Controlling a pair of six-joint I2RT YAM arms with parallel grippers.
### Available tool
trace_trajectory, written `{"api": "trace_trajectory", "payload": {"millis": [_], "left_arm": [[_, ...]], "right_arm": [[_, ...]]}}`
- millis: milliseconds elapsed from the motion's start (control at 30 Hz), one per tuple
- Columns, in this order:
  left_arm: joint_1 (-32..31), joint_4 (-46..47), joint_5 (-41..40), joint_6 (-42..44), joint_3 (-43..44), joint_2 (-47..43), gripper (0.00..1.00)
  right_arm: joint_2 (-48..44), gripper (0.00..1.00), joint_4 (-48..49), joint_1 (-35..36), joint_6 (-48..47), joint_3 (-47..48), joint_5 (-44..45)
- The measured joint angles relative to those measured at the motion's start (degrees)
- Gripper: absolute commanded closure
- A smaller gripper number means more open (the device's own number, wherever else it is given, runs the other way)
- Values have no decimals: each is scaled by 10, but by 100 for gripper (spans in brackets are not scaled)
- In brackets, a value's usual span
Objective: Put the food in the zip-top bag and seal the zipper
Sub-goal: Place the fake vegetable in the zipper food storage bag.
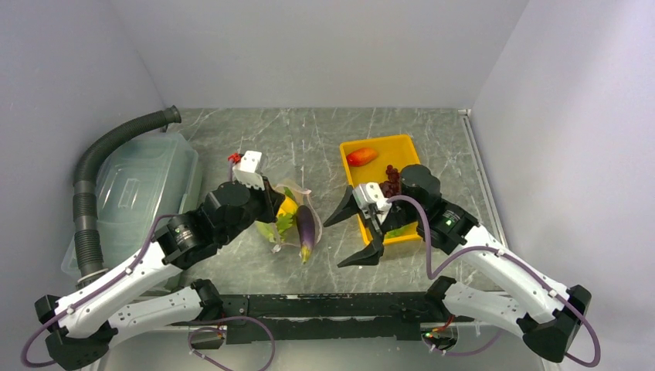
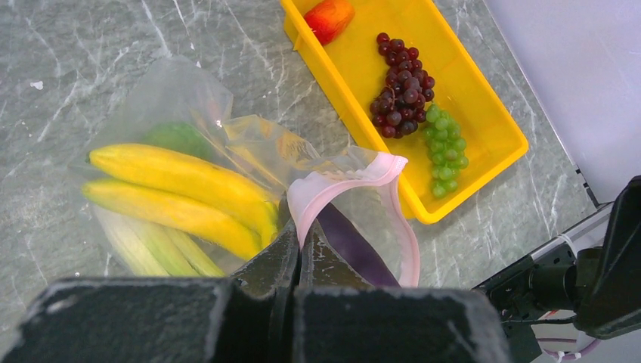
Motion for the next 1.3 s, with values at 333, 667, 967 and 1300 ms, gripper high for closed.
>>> {"api": "trace_trajectory", "payload": {"millis": [333, 667, 967, 1300], "left_arm": [[0, 2, 0, 0, 0, 2, 100], [0, 2, 1, 0, 0, 2, 100], [0, 2, 1, -1, 0, 1, 100], [0, 0, 0, -2, 0, -2, 100]], "right_arm": [[-54, 0, -8, 0, 0, -29, 1], [-104, 1, 40, -2, 59, -21, 127], [-107, 5, 6, -2, 182, 19, 252], [-42, 15, -104, 3, 238, 113, 493]]}}
